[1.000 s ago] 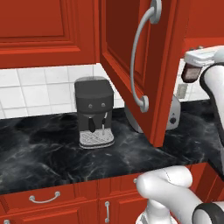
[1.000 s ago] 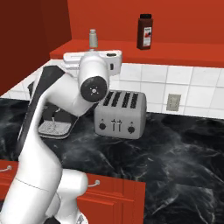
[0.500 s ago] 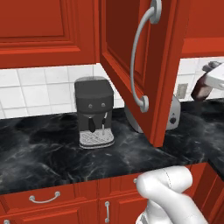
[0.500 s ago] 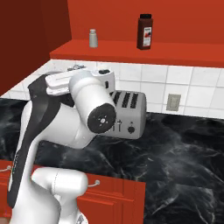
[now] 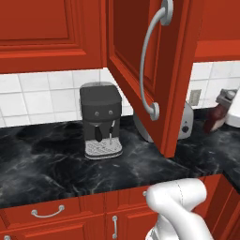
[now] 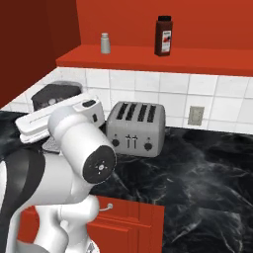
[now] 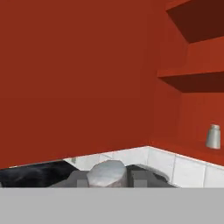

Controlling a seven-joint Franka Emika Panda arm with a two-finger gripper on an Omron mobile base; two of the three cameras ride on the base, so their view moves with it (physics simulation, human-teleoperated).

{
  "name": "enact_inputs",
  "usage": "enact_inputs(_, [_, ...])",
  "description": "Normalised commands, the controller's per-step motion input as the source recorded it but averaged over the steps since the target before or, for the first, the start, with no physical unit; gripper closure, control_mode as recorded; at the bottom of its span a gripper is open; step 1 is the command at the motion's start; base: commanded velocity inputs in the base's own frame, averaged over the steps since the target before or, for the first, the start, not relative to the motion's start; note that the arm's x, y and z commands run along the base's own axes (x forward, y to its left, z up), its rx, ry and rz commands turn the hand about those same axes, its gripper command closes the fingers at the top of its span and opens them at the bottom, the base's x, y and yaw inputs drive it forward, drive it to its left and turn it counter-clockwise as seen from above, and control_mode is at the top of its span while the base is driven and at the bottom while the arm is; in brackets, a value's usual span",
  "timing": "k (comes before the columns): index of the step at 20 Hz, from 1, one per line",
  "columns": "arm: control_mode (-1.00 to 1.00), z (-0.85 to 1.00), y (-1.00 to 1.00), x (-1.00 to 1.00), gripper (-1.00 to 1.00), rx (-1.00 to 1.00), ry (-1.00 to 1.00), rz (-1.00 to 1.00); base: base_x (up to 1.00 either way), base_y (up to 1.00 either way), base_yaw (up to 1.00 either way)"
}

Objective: Collect the paprika, ketchup, and shaker from the cabinet and place them next to the stove.

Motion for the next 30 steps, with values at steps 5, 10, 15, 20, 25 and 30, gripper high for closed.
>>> enact_inputs(5, [1.00, -0.05, 0.10, -0.15, 1.00, -0.02, 0.00, 0.04, -0.60, 0.45, 0.16])
enact_inputs(10, [1.00, 0.00, 0.00, 0.00, 1.00, 0.00, 0.00, 0.00, -0.71, 0.70, 0.24])
enact_inputs(15, [1.00, 0.00, 0.00, 0.00, 1.00, 0.00, 0.00, 0.00, -0.70, 0.83, 0.29])
enact_inputs(20, [1.00, 0.00, 0.00, 0.00, 1.00, 0.00, 0.00, 0.00, -0.37, 0.97, 0.33])
enact_inputs(25, [1.00, 0.00, 0.00, 0.00, 1.00, 0.00, 0.00, 0.00, -0.04, 0.99, 0.37])
enact_inputs(30, [1.00, 0.00, 0.00, 0.00, 1.00, 0.00, 0.00, 0.00, 0.00, 0.75, 0.47])
